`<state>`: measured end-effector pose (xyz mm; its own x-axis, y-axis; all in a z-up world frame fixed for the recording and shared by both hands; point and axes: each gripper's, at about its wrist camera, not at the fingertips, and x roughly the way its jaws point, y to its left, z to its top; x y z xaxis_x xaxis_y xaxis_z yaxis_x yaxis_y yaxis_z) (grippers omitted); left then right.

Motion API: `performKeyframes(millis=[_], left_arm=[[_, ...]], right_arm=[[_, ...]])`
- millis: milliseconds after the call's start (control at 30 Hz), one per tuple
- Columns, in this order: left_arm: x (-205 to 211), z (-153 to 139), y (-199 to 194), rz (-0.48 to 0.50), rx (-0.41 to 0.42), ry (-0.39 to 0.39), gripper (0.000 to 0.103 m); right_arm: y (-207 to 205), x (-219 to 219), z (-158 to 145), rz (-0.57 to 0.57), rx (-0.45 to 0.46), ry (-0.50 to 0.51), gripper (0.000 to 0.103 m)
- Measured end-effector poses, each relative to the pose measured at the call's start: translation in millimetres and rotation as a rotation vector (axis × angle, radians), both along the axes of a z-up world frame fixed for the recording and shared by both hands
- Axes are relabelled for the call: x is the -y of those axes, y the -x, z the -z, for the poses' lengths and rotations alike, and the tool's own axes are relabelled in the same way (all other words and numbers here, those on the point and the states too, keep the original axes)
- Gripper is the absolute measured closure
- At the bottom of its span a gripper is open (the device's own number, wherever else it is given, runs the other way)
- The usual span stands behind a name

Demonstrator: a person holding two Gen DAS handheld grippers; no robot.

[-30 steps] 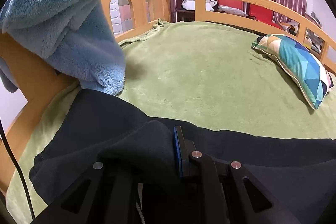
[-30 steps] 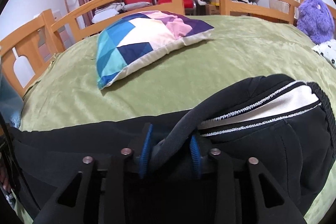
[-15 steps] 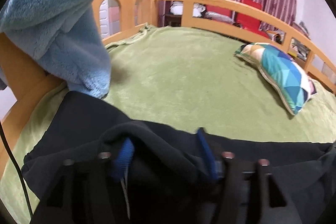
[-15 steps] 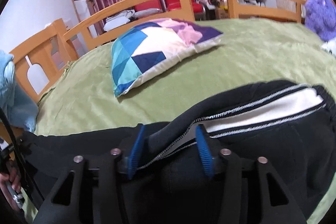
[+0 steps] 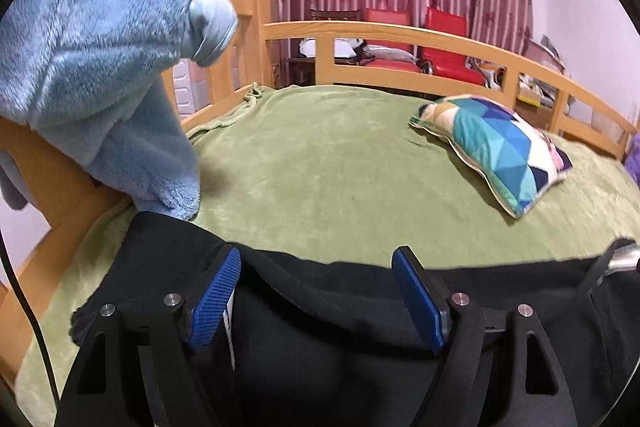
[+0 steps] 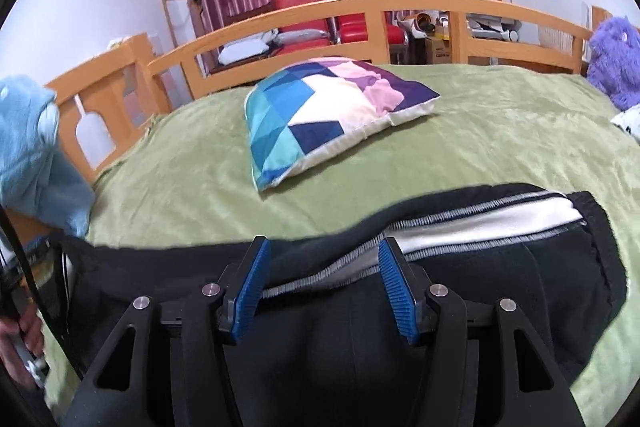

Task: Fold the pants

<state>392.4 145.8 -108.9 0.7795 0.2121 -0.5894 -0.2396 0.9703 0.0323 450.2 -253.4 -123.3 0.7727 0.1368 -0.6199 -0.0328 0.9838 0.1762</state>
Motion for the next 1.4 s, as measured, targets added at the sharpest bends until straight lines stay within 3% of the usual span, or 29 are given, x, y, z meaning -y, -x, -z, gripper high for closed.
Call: performKeyframes(millis=[233,433,500,600,700,1033,1200,1333,1400], left_arm=[[2,15,59,0.032,-0.083,-0.041,0.026],[-38,46,112,-0.026,-0.162,0.075,0.026],[-50,55,127,-0.046,-0.174,0.134,0.026],[-62,68,140,-0.060,-0.184,0.217,0.026],[-62,81,140,-0.047,-0.204,0.281,0.026],[-58,111,104,-0.053,-0.248,0.472,0.026],[-54,121,84,-0.094,-0.248,0.469,0.026],[-46,123,70,-0.128,-0.246,0.433,0.027],[-44,122,67,-0.145,-0.240,0.423,0.042]], right_arm=[[51,14,12,0.017,-0.058,0.028,0.047],[108,50,29,0.092,-0.105,0.017,0.047],[126,67,36,0.129,-0.124,-0.015,0.047],[147,91,49,0.191,-0.148,-0.079,0.037],[161,112,66,0.242,-0.182,-0.139,0.037],[141,146,96,0.303,-0.219,-0.293,0.037],[109,148,114,0.302,-0.261,-0.322,0.036],[85,137,119,0.318,-0.250,-0.255,0.034],[72,130,119,0.317,-0.252,-0.232,0.040]])
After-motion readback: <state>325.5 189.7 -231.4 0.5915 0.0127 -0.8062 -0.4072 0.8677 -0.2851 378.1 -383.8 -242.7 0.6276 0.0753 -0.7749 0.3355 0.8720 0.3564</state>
